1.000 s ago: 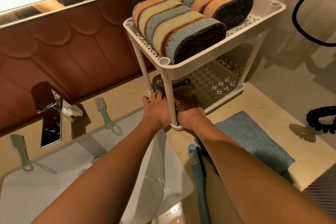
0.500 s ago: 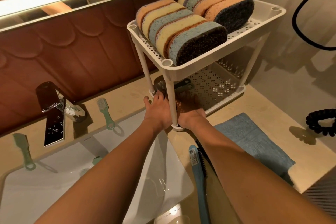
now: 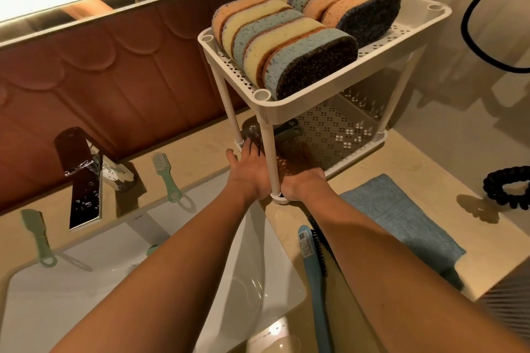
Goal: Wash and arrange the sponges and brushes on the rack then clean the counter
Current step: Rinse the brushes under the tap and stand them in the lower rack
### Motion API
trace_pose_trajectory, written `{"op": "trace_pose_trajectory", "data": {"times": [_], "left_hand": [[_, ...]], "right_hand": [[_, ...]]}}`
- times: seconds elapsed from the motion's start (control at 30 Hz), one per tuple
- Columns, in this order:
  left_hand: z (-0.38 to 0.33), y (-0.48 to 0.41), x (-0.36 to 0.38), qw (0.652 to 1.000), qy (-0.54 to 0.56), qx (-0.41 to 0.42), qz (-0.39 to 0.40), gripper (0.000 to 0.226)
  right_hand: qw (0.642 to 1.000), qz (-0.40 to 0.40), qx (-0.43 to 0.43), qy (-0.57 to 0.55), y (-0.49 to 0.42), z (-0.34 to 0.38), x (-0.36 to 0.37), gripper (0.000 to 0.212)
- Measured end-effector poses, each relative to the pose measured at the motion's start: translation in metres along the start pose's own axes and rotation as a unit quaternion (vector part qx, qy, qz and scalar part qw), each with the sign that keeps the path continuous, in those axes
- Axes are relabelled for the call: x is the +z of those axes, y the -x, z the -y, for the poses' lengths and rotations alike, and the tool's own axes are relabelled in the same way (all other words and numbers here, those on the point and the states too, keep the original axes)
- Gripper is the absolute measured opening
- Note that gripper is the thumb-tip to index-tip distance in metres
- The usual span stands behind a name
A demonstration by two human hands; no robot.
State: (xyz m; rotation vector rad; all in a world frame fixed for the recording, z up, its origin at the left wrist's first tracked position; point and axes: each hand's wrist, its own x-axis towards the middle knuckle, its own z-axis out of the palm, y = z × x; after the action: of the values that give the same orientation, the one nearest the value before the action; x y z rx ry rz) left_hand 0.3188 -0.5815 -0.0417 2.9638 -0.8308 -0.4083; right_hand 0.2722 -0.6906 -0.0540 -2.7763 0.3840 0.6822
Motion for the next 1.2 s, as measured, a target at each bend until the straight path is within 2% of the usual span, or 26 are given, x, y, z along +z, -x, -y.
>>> {"op": "trace_pose_trajectory", "data": {"times": [0.2,0.3,0.4,0.43,0.5,0.6,0.67,0.77,0.83,0.93,1.07,1.2], "left_hand": [[-0.002,-0.002,-0.006,1.000,-0.002,-0.008,0.008,0.092],[-0.001,-0.002,-0.005,0.999,0.023,0.006,-0.038,0.081],[0.002,0.001,-0.001,0.993,0.064,0.023,-0.092,0.069],[0.004,0.002,-0.001,0.992,0.054,0.031,-0.113,0.060],[0.011,0.005,-0.001,0.988,-0.003,0.053,-0.148,0.044],[0.019,0.016,0.000,0.983,-0.055,0.070,-0.161,0.045],[0.020,0.028,-0.001,0.986,-0.035,0.054,-0.153,0.052],[0.017,0.053,-0.001,0.993,-0.035,0.029,-0.106,0.057],[0.015,0.071,0.003,0.997,-0.047,0.014,-0.066,0.060],[0.011,0.092,0.009,0.996,-0.071,0.004,-0.058,0.062],[0.006,0.124,0.025,0.994,-0.088,0.024,-0.052,0.061],[0.010,0.152,0.036,0.994,-0.096,0.020,-0.051,0.063]], "right_hand": [[0.999,-0.039,0.010,-0.026,-0.001,0.000,0.007,0.039],[0.998,-0.041,0.023,-0.037,-0.007,-0.002,0.012,0.035],[0.995,-0.043,0.040,-0.082,-0.008,-0.002,0.014,0.041],[0.992,-0.059,0.042,-0.103,-0.006,-0.002,0.014,0.043],[0.980,-0.139,0.015,-0.144,0.003,-0.002,0.013,0.042],[0.947,-0.246,-0.080,-0.190,0.015,-0.001,0.008,0.029],[0.942,-0.271,-0.106,-0.168,0.023,-0.001,0.004,0.022],[0.944,-0.312,-0.099,-0.043,0.042,-0.001,-0.001,0.016],[0.951,-0.297,-0.089,0.018,0.058,-0.002,0.001,0.016],[0.943,-0.298,-0.118,0.085,0.079,-0.002,0.009,0.023],[0.946,-0.290,-0.129,0.065,0.109,-0.005,0.026,0.039],[0.945,-0.294,-0.128,0.065,0.134,-0.009,0.044,0.038]]}}
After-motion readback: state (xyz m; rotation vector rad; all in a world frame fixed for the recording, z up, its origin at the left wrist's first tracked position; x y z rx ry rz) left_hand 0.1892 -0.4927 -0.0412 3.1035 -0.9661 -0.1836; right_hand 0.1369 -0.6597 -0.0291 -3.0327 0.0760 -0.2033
